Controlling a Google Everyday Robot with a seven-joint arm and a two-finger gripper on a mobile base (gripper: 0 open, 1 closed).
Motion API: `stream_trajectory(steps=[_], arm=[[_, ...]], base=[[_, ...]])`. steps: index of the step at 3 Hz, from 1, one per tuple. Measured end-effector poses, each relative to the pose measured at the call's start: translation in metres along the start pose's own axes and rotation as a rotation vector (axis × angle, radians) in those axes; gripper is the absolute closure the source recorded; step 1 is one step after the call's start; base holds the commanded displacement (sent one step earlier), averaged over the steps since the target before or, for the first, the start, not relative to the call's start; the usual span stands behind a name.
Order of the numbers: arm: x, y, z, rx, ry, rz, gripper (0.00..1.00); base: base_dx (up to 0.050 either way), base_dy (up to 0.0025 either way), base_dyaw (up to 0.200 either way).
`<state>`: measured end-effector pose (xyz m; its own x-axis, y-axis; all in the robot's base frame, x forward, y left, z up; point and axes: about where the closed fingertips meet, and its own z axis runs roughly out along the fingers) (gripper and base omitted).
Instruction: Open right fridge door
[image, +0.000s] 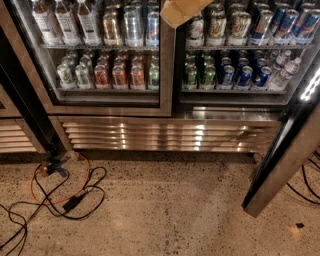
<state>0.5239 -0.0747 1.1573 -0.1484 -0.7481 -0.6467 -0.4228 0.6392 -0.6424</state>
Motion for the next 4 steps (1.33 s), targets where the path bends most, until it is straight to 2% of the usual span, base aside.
stream_trajectory(steps=[4], arm=[[0.0,0.0,0.0,0.0,0.0,0.0,0.0]], base=[[0.0,0.0,0.0]])
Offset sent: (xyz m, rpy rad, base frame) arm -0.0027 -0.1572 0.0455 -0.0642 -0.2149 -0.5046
